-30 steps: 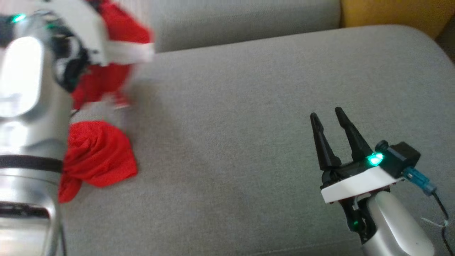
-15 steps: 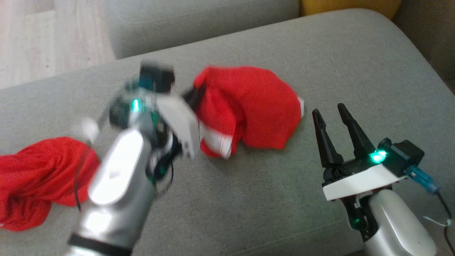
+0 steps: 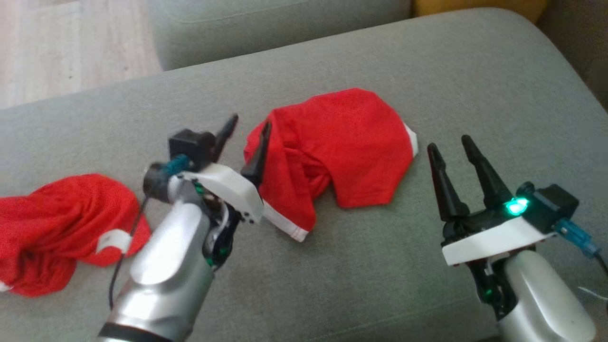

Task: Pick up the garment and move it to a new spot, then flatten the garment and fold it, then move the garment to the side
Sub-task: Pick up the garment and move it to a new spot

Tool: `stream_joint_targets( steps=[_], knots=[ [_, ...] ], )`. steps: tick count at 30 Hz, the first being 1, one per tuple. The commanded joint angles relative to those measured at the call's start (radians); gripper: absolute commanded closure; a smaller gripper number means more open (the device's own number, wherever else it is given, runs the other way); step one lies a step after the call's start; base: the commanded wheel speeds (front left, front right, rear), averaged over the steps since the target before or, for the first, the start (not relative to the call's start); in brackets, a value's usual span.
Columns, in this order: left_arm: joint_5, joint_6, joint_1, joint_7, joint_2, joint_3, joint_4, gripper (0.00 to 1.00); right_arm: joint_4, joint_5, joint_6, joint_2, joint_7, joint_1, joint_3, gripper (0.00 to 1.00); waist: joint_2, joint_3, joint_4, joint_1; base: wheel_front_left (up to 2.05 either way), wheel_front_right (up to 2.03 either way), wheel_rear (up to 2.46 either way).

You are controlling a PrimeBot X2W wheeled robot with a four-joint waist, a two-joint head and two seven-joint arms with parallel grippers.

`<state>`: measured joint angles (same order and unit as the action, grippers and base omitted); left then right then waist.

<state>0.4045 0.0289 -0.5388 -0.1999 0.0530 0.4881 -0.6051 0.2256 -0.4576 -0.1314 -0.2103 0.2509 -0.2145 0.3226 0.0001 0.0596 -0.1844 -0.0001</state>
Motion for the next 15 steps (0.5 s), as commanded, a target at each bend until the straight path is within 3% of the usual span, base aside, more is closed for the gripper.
stream_joint_targets(
  steps=[1,8,11,12,15],
  knots=[
    [-0.006,-0.015,-0.052,-0.017,0.029,-0.054,0.063,0.0,-0.041,0.001,0.001,-0.022,0.011,-0.034,0.006,0.0,-0.0001,-0.009,0.021,0.0001,0.0,0.0,0.0],
    [0.022,-0.12,0.095,-0.037,0.113,-0.161,0.271,0.0,-0.069,0.001,0.001,-0.035,0.011,-0.008,-0.034,0.0,-0.0001,-0.026,0.063,0.0001,0.0,0.0,0.0],
    [0.019,-0.15,0.166,-0.049,0.124,-0.185,0.336,0.0,-0.07,-0.009,0.001,-0.03,0.011,0.013,-0.045,0.0,-0.0001,-0.029,0.071,0.0001,0.0,0.0,0.0],
    [0.004,-0.181,0.239,-0.057,0.13,-0.207,0.399,0.0,-0.067,-0.02,0.001,-0.027,0.011,0.034,-0.053,0.0,-0.0001,-0.031,0.077,0.0001,0.0,0.0,0.0],
    [-0.007,-0.193,0.308,-0.06,0.126,-0.221,0.457,0.0,-0.06,-0.029,0.001,-0.025,0.011,0.051,-0.062,0.0,-0.0001,-0.03,0.082,0.0001,0.0,0.0,0.0]
  ],
)
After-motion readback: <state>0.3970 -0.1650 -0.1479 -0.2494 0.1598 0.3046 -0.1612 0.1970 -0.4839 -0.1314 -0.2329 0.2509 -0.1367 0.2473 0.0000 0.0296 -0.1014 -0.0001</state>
